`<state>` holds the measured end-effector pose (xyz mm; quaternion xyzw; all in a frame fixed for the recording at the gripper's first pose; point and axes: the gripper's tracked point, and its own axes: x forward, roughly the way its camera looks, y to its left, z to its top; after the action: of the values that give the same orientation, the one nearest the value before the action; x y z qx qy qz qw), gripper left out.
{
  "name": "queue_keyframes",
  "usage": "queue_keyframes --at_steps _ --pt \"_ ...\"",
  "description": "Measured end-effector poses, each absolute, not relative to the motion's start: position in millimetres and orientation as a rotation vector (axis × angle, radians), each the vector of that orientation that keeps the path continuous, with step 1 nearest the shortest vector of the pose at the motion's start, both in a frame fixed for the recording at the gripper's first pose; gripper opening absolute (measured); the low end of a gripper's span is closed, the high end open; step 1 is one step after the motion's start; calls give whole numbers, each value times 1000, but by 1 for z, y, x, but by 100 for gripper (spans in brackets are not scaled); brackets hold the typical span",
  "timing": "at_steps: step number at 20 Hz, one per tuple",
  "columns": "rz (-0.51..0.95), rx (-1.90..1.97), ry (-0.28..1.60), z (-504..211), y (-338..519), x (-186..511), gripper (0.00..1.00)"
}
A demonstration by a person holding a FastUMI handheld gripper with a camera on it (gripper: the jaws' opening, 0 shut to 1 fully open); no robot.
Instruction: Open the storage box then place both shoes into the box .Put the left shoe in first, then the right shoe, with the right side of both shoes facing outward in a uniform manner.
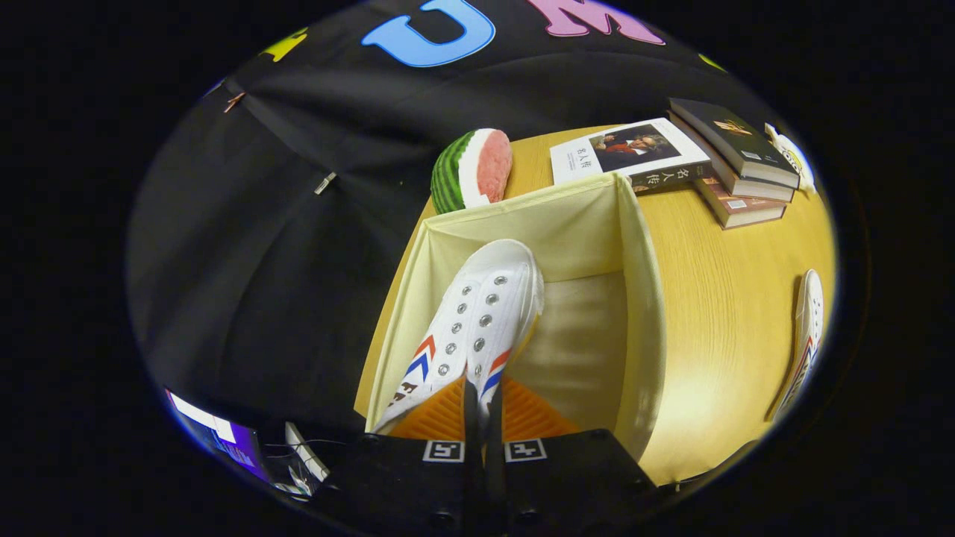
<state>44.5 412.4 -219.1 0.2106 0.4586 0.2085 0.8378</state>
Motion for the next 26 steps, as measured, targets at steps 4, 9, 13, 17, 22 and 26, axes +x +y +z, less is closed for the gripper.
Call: queue_keyframes --at_steps 4,9,13,17,22,26 --pt "524 496 1022 -222 428 36 8" --pt "542 561 1005 -212 418 34 98" --pt "521 583 924 -176 383 36 99" --pt "519 602 805 -130 332 36 98" --pt "406 498 730 -126 228 33 98" --pt "244 407 727 -159 116 23 98"
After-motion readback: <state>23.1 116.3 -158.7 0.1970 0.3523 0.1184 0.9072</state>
